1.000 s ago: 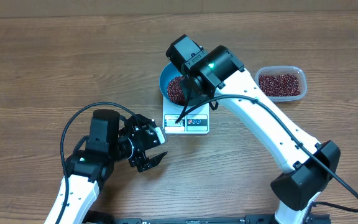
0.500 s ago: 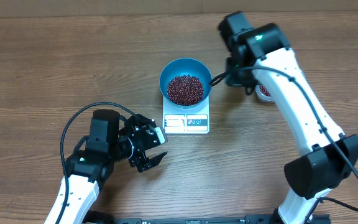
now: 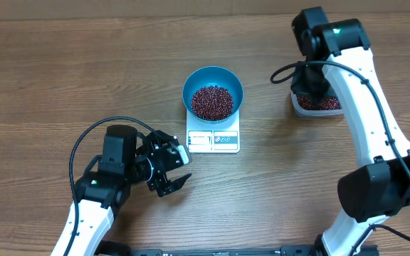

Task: Scoop item into bowl and weigh 150g on scale
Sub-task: 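Move the empty scoop right back to the bean tub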

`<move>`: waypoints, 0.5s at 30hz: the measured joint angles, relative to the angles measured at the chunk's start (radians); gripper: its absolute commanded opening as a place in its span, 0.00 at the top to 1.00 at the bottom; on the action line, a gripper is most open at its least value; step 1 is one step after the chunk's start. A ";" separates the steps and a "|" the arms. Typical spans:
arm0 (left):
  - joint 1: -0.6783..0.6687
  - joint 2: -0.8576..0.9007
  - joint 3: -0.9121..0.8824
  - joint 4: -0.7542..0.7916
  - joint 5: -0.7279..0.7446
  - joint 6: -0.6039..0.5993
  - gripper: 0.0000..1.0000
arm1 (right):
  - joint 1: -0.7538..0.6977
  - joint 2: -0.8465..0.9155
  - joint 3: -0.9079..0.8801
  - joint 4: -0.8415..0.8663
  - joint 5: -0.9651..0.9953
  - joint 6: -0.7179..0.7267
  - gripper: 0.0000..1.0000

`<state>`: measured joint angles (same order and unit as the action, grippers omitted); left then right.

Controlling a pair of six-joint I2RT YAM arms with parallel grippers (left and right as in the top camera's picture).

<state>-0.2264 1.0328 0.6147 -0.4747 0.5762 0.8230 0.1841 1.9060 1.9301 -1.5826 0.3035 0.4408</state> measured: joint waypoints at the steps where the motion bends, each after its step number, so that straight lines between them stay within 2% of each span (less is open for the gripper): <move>1: 0.000 0.000 0.000 0.000 0.000 0.000 0.01 | -0.005 -0.001 -0.010 0.003 0.000 0.001 0.96; 15: 0.000 0.000 0.000 0.000 0.000 0.000 0.01 | -0.019 -0.002 -0.221 0.125 0.006 0.000 0.96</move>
<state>-0.2264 1.0328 0.6147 -0.4744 0.5758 0.8230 0.1654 1.9045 1.7088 -1.4578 0.3099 0.4408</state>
